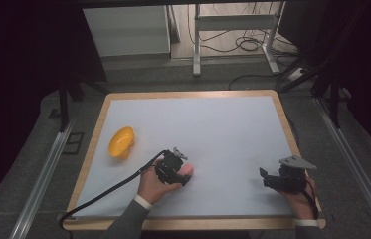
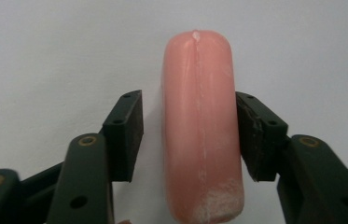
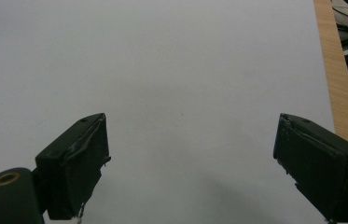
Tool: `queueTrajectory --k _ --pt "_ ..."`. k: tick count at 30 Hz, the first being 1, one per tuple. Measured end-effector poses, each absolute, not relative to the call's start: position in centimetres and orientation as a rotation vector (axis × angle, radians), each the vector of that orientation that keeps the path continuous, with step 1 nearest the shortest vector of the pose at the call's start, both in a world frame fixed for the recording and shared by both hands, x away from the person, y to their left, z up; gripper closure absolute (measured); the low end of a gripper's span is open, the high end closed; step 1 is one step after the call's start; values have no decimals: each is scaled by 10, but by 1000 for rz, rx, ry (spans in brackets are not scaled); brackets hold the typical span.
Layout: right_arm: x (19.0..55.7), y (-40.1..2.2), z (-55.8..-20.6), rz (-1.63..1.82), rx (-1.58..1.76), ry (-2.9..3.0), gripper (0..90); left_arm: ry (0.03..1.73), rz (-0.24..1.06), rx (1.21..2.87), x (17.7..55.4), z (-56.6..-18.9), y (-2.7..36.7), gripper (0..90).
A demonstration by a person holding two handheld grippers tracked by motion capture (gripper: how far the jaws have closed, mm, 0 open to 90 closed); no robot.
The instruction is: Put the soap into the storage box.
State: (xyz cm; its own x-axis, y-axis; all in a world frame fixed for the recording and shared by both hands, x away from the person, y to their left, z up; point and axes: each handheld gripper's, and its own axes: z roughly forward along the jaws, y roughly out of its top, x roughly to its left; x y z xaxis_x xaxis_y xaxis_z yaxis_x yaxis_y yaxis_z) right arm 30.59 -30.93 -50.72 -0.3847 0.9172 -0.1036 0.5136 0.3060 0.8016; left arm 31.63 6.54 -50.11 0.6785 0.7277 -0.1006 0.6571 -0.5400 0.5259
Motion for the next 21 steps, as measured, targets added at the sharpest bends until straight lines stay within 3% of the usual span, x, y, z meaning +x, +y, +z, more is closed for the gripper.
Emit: queueTrajectory --k 9,21 --pt "306 -311 -507 937 1270 2008 102 1061 159 2326 317 -500 69 597" --pt "306 -311 -507 937 1272 2002 102 1058 155 2317 316 -499 73 602"
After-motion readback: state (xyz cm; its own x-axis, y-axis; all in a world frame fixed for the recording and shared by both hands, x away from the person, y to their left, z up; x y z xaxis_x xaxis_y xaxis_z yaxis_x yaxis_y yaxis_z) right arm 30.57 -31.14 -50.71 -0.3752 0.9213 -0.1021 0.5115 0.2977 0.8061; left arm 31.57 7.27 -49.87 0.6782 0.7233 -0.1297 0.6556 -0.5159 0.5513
